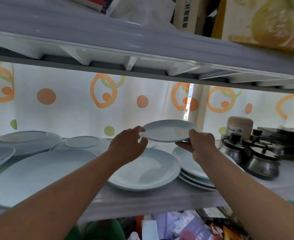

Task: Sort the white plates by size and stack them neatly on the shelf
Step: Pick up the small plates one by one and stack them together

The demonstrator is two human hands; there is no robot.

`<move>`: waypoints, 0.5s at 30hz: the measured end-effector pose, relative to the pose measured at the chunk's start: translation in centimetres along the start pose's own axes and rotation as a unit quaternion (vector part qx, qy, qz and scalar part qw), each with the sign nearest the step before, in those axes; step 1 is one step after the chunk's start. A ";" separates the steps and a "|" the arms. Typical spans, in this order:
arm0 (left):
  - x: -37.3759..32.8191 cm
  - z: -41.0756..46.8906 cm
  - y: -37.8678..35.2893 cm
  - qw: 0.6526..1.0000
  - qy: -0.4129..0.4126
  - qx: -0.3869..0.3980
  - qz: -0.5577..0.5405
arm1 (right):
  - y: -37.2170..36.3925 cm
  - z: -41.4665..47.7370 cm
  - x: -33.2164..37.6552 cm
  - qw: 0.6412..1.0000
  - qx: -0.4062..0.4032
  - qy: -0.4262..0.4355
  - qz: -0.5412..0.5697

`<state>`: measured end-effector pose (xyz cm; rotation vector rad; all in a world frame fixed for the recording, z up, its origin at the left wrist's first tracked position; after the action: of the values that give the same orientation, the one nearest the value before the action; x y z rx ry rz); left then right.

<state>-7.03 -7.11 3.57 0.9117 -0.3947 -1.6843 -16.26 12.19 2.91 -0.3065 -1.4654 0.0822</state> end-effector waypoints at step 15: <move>-6.4 -4.0 -3.0 0.996 -0.004 0.059 -0.074 | 11.5 -4.9 2.6 0.999 -0.049 -0.015 0.010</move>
<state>-5.58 0.53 1.26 1.0424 -0.4443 -1.8155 -9.65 23.08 2.15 -0.4009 -1.4996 0.0311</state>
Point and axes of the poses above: each hand's wrist, its own z-axis towards the middle knuckle, its own y-axis out of the back of the hand, x = y × z, the point moved 4 cm from there along z, towards the middle knuckle, and after that the axes turned 5 degrees about -x, right-handed, at the moved point
